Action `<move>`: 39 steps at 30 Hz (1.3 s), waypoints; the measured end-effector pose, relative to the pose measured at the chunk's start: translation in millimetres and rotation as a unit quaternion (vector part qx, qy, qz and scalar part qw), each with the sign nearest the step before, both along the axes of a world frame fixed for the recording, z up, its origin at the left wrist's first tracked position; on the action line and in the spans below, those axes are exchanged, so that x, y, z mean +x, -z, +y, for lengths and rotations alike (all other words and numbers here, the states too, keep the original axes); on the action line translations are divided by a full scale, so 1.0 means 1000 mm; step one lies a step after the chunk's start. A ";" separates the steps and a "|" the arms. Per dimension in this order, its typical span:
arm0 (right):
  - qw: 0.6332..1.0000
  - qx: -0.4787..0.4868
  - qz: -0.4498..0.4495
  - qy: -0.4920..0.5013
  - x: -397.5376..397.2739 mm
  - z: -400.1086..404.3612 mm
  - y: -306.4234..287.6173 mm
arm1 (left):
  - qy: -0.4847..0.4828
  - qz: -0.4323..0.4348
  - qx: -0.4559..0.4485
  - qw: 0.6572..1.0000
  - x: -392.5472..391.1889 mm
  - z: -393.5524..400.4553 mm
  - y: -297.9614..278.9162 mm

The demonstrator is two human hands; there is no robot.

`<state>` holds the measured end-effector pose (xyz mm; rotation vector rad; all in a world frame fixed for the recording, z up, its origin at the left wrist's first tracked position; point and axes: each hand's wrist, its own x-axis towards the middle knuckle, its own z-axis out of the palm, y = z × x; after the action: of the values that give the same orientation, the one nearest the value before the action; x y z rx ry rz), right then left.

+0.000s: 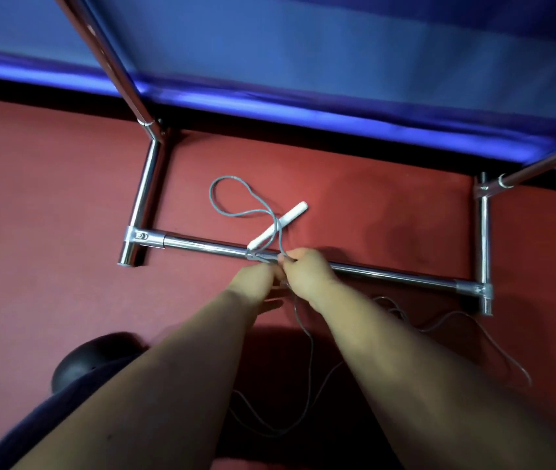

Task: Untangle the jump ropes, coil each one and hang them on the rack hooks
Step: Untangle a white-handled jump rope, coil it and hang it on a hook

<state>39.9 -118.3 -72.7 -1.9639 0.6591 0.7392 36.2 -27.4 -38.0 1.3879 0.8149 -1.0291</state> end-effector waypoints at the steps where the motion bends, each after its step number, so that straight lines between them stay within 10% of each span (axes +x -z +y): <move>1: 1.000 -0.014 -0.011 -0.026 0.001 -0.002 -0.011 | 0.026 -0.005 -0.003 1.000 0.002 0.000 -0.011; 13: 0.967 0.052 -0.239 0.077 -0.037 -0.054 -0.256 | 0.163 -0.259 0.144 0.941 -0.038 -0.009 -0.194; 21: 0.909 0.216 -0.314 0.168 -0.185 -0.028 -0.410 | -0.009 -0.463 -0.020 0.886 -0.161 0.018 -0.350; 30: 0.852 0.289 -0.393 0.191 -0.311 0.001 -0.502 | 0.035 -0.591 -0.020 0.806 -0.278 0.046 -0.441; 39: 0.858 0.187 -0.403 0.258 -0.366 -0.005 -0.555 | 0.006 -0.515 -0.139 0.846 -0.354 0.085 -0.506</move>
<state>-326.2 -123.6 482.0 -1.4340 0.4319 -0.2886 -318.2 57.8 467.7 1.4229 -0.1479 -0.2587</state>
